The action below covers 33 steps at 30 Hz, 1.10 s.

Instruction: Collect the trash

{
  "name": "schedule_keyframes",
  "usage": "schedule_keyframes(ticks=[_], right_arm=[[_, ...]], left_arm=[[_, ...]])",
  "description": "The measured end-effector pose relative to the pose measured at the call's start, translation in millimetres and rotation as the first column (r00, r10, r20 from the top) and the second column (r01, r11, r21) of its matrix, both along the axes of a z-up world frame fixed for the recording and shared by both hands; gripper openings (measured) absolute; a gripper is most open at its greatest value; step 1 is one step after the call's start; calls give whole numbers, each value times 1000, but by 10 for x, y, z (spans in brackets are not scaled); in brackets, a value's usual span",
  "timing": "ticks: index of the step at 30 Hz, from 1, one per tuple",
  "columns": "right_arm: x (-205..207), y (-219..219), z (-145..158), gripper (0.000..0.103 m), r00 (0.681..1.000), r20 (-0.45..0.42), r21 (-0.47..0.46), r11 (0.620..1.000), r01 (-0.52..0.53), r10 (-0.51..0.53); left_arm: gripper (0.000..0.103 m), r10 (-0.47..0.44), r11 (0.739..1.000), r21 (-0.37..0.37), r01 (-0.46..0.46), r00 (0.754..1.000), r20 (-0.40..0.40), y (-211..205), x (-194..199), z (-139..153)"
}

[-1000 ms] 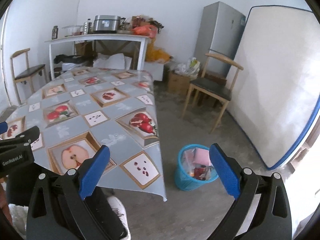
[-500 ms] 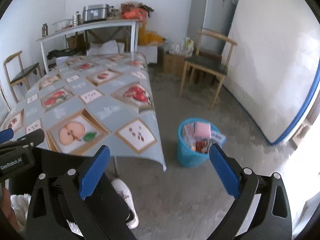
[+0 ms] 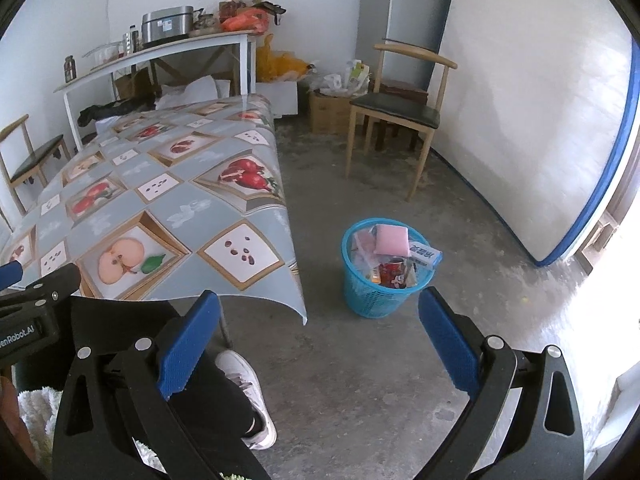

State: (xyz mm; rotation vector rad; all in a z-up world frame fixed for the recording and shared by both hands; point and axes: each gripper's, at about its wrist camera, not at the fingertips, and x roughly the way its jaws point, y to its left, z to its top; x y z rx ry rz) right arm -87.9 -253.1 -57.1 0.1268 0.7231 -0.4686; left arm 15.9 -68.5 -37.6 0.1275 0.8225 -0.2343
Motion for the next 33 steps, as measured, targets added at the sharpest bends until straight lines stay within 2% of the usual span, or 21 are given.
schedule_keyframes(ticks=[15,33], right_arm=[[-40,-121,-43,96,999,-5,22,999,35,-34],[-62,-190,-35,96,998,0,6,998,64,-64]], left_arm=[[94,-17,1000,9,17,1000,3,-84,-17,11],[94,35,999,-3,-34,999,20,13,52,72]])
